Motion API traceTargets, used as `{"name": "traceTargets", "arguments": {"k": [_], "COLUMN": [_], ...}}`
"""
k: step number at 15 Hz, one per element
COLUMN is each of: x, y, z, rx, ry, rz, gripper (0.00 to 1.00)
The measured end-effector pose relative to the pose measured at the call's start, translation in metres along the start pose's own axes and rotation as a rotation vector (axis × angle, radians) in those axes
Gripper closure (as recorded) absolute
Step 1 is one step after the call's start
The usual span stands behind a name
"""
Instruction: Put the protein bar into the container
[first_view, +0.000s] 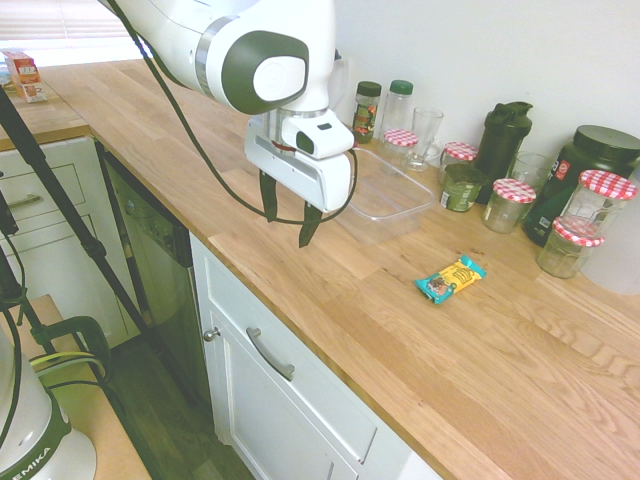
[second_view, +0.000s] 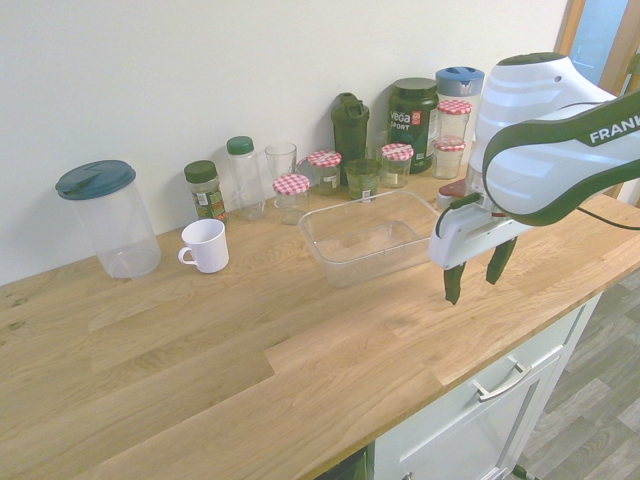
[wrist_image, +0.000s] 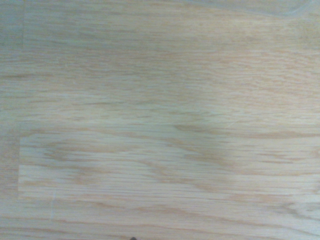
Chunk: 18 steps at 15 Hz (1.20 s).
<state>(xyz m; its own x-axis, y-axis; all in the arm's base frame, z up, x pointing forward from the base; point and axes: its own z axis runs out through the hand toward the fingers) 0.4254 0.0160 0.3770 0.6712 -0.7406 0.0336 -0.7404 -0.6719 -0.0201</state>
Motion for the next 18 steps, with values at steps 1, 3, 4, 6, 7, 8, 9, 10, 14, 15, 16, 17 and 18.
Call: {"name": "traceTargets", "arguments": {"k": [1, 3, 4, 6, 7, 8, 9, 10, 14, 15, 16, 17, 18], "x": [0.0, 0.0, 0.001, 0.013, 0.023, 0.037, 0.053, 0.069, 0.13, 0.141, 0.153, 0.164, 0.175], "y": [0.0, 0.0, 0.0, 0.004, 0.011, 0.023, 0.037, 0.051, 0.102, 0.106, 0.104, 0.099, 0.093], "z": [0.0, -0.001, -0.003, -0.015, -0.022, -0.031, -0.039, -0.046, -0.061, -0.058, -0.055, -0.052, -0.048], "rx": [0.0, 0.002, 0.006, 0.032, 0.046, 0.062, 0.074, 0.083, 0.1, 0.1, 0.097, 0.093, 0.088], "ry": [0.0, 0.001, 0.005, 0.013, 0.01, 0.008, 0.007, 0.007, 0.011, 0.007, 0.007, 0.01, 0.014], "rz": [-0.001, -0.002, 0.001, 0.029, 0.048, 0.066, 0.082, 0.096, 0.15, 0.155, 0.154, 0.154, 0.155], "gripper": [0.0, 0.0, 0.0, 0.0, 0.0, 0.0, 0.0, 0.0, 0.0, 0.0, 0.0, 0.0, 0.0]}}
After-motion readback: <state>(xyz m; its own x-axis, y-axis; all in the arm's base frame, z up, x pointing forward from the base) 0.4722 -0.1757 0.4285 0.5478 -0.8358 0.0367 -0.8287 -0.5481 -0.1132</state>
